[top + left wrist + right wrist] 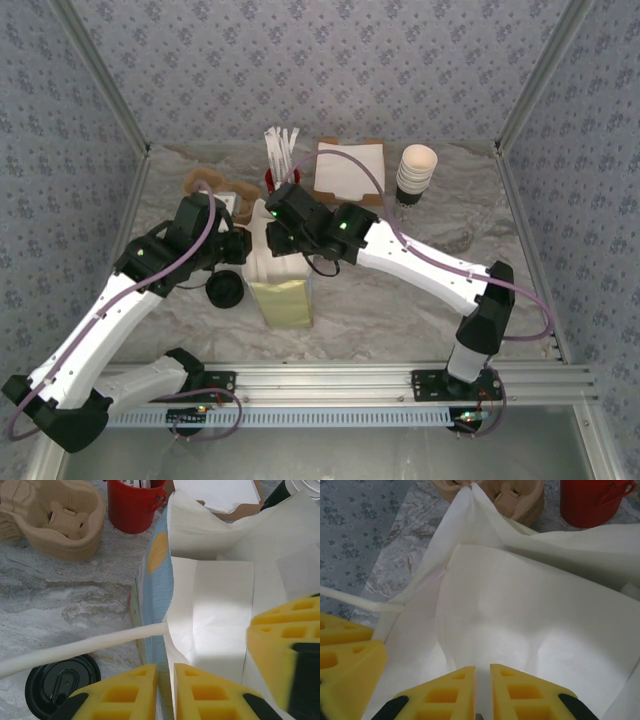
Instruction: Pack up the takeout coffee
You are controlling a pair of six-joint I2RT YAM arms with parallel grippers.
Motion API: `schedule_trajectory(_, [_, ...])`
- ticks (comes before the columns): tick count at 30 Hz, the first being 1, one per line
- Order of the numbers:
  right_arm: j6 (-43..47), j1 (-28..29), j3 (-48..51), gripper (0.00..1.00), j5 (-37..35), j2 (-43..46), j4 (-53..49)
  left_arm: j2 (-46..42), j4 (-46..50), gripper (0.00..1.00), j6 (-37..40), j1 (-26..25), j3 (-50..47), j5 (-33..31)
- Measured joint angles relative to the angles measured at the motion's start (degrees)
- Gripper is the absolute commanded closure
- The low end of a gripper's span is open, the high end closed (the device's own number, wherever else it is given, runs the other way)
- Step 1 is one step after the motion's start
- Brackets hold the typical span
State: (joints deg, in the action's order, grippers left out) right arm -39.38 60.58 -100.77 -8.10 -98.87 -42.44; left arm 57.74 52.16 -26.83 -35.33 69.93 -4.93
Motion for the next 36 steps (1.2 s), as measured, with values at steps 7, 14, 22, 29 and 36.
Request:
schedule_trajectory(7, [0.0, -0.5, 0.0, 0.8, 1.1, -1.9, 0.3, 0.0, -0.4, 0.83, 0.0, 0.0, 0.0, 0.7])
schedule_trajectory(14, [1.2, -0.7, -3.4, 0.69, 1.5, -1.8, -0.7, 0.0, -0.4, 0.73, -0.2, 0.1, 0.0, 0.7])
schedule_trajectory(22, [5.1, -1.4, -9.0, 0.61, 1.0, 3.5, -2.4, 0.0, -1.0, 0.5, 0.1, 0.1, 0.7, 0.8])
schedule_trajectory(29, [8.5, -4.4, -8.4, 0.58, -3.1, 12.8, -3.2, 0.3, -1.2, 0.31, 2.8, 0.1, 9.1, -0.5])
schedule_trajectory(36, [10.9, -14.1, 2.0, 0.53, -6.7, 25.7, -3.3, 0.9, -3.0, 0.16, 7.1, 4.7, 16.6, -5.6])
